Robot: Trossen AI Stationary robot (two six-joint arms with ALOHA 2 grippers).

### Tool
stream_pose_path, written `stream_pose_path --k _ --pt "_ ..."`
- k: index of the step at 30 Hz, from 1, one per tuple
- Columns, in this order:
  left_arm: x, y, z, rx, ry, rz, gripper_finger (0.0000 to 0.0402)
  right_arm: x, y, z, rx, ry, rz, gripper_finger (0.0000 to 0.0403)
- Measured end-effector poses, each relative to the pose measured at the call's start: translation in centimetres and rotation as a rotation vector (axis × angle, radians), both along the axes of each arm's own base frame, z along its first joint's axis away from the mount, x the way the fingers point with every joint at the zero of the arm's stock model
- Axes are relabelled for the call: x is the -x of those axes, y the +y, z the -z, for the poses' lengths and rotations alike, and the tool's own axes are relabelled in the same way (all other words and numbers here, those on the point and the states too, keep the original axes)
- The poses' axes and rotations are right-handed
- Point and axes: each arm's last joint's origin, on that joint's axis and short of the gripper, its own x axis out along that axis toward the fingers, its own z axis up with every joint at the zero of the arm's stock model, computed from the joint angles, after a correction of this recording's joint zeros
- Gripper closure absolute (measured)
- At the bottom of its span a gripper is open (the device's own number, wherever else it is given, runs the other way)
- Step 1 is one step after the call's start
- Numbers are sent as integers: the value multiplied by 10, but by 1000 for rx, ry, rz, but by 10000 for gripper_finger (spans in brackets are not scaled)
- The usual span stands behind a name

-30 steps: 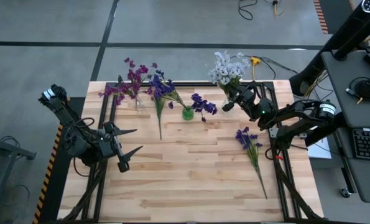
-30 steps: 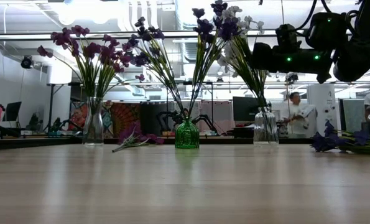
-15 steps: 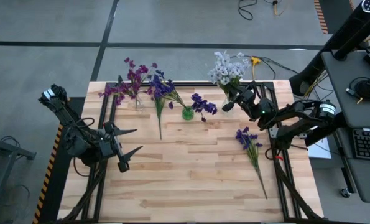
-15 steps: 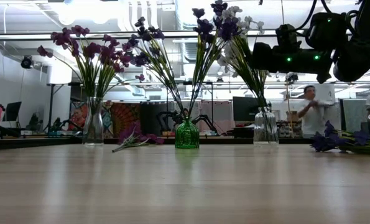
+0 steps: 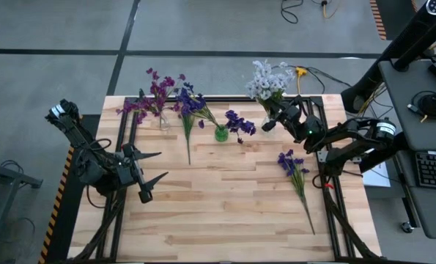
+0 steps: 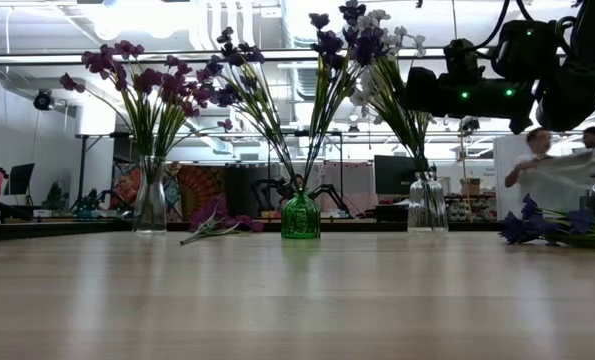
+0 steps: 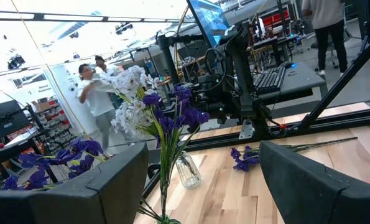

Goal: Sort flowers into vase by color
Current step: Put the white flowers into the right transparent flower vase

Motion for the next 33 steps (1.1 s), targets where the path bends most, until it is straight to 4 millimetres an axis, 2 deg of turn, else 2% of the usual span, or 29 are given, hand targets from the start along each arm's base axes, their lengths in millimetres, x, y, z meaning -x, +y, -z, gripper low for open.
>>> stream_pose_path --k 5,21,27,33 --pt "0 0 0 0 0 0 116 1 -1 0 -17 -15 26 357" --pt "0 0 0 0 0 0 116 1 0 0 -59 -52 24 228" --pt "0 0 0 12 -4 1 116 -3 3 4 -87 -4 6 199" --pt "0 0 0 34 -12 3 116 -3 9 3 -125 6 69 182"
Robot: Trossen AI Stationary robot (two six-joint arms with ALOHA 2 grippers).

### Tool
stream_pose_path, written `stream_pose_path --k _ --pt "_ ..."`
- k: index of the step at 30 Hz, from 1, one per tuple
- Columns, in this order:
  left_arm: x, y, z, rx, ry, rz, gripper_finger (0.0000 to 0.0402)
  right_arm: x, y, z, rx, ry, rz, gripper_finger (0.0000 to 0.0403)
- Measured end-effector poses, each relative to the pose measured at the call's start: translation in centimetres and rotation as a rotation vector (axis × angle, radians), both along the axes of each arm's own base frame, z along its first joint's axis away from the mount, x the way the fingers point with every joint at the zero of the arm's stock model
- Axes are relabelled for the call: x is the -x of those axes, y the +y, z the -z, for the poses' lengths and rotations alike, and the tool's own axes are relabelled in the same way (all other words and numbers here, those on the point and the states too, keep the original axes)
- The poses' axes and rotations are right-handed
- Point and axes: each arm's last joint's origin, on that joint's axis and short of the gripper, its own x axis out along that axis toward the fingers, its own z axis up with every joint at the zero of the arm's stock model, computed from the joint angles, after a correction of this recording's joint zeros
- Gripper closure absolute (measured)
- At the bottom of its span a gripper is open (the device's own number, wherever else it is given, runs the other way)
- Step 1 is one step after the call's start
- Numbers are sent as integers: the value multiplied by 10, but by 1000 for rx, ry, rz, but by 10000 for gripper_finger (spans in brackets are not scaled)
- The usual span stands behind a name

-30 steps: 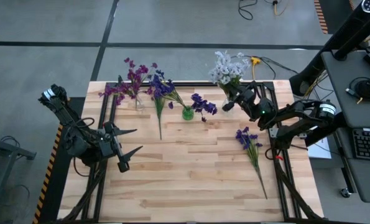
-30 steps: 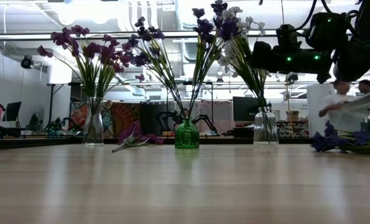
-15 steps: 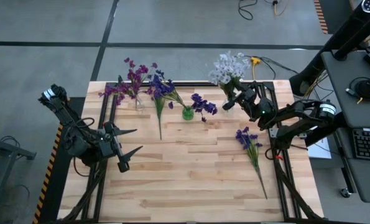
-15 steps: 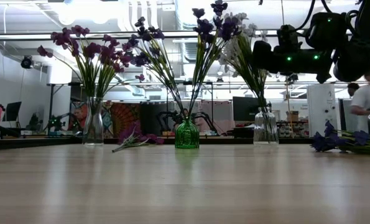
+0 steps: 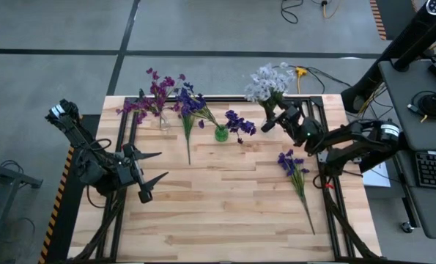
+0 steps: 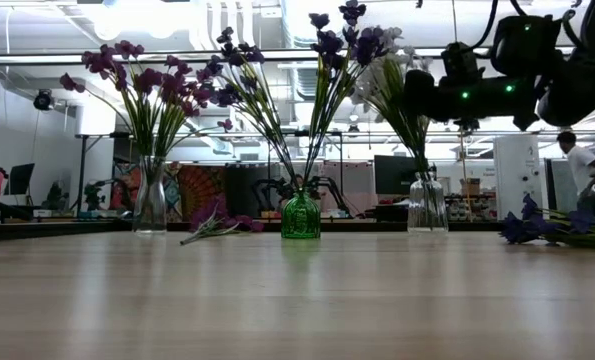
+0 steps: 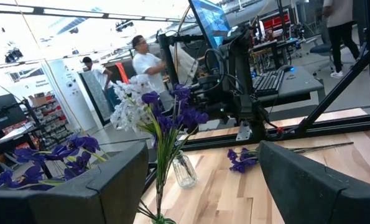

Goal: Sort flowers into vase by color
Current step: Put the white flowers into the right transparent flower vase

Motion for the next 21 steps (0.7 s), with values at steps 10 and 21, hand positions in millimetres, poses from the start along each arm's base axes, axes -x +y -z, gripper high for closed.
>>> stream_pose_path --k 10,21 --pt "0 0 0 5 -1 0 116 -1 16 -6 -58 15 -1 155" --pt "0 -1 1 14 -4 1 116 4 32 -9 -166 39 39 154"
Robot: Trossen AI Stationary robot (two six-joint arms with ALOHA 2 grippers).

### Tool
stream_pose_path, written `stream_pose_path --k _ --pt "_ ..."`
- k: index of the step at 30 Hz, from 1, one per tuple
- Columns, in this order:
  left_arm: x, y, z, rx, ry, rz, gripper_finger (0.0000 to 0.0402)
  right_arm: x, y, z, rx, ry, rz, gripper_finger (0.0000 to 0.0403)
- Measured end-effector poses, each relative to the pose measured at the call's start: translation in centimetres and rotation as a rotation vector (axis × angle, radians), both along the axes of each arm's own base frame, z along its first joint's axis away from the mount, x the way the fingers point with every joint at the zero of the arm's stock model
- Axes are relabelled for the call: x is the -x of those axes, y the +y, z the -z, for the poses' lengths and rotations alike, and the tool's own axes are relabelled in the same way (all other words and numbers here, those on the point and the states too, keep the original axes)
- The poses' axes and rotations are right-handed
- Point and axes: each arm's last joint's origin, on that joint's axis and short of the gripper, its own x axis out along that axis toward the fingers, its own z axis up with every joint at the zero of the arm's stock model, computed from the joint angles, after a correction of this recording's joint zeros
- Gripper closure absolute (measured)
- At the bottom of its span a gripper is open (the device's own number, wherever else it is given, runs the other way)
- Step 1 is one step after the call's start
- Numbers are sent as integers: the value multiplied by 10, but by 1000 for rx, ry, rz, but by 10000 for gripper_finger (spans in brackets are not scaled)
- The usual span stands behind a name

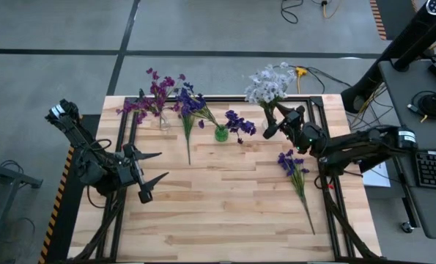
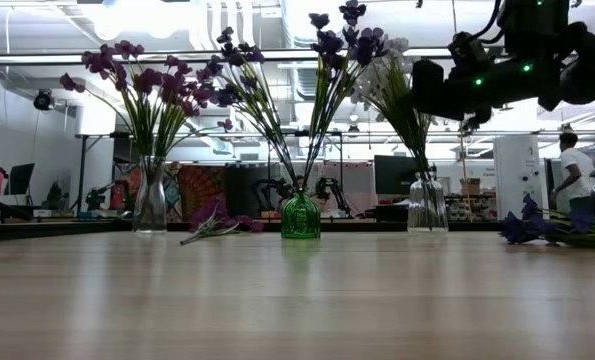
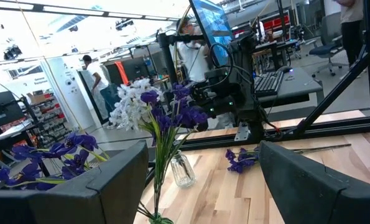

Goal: Sort flowers into vase by color
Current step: Put the white flowers into the right transparent flower vase

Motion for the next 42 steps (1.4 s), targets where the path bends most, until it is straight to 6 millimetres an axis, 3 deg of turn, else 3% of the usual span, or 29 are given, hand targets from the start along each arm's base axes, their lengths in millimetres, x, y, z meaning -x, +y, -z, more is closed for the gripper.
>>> stream_pose_path --k 19,28,35,42 --pt "0 0 0 15 -5 1 116 11 19 16 -284 59 -29 161" --pt "0 0 2 77 -23 7 116 4 36 14 -390 -11 -226 166" --pt "0 0 2 105 -34 10 116 -15 48 -30 -312 -51 -397 169" --pt "0 -1 3 92 -23 9 116 -31 46 -93 -153 14 -335 181"
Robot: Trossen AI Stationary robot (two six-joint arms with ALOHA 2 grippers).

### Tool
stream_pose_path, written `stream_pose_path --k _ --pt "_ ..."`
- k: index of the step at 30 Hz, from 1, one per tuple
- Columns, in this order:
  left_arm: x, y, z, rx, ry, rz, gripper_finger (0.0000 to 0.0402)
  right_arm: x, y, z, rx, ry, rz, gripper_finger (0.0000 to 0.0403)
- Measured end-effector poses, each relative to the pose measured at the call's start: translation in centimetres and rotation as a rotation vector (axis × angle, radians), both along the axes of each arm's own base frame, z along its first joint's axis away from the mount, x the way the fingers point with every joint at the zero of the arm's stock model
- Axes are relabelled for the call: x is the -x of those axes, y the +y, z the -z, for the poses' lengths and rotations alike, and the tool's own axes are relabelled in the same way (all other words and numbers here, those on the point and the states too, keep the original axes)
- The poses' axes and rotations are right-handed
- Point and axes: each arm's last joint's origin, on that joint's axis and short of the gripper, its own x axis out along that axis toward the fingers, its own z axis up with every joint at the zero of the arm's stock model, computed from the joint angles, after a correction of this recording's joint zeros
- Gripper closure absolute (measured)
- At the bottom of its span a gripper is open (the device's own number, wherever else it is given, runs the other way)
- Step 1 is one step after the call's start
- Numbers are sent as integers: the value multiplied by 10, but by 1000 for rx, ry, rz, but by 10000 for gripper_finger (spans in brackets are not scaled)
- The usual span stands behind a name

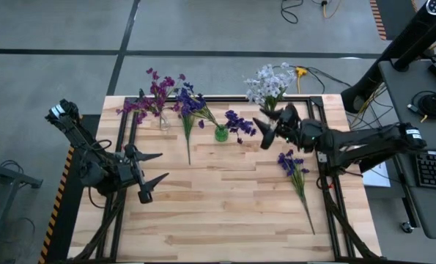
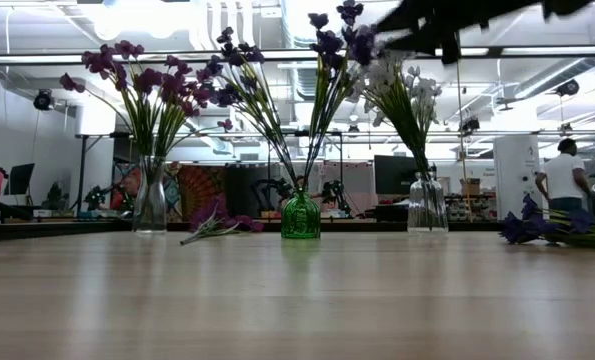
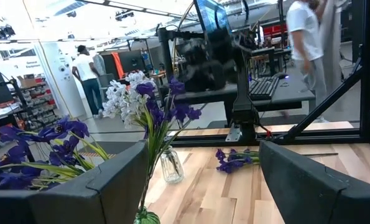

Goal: Sort flowers into vase by color
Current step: Put the white flowers into the right transparent flower vase

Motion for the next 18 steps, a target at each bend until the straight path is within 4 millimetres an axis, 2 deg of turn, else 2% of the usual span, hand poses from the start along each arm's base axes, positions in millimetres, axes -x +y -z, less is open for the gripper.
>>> stream_pose_path --k 4,8,14,18 --pt "0 0 0 5 -1 1 116 -5 -1 -44 88 54 14 190" --pt "0 0 1 3 5 1 116 -6 -2 -77 105 120 56 199" --pt "0 0 3 -6 13 1 116 -13 -26 -112 155 250 378 216" --pt "0 0 3 -2 12 2 116 -27 -49 -121 151 328 407 231"
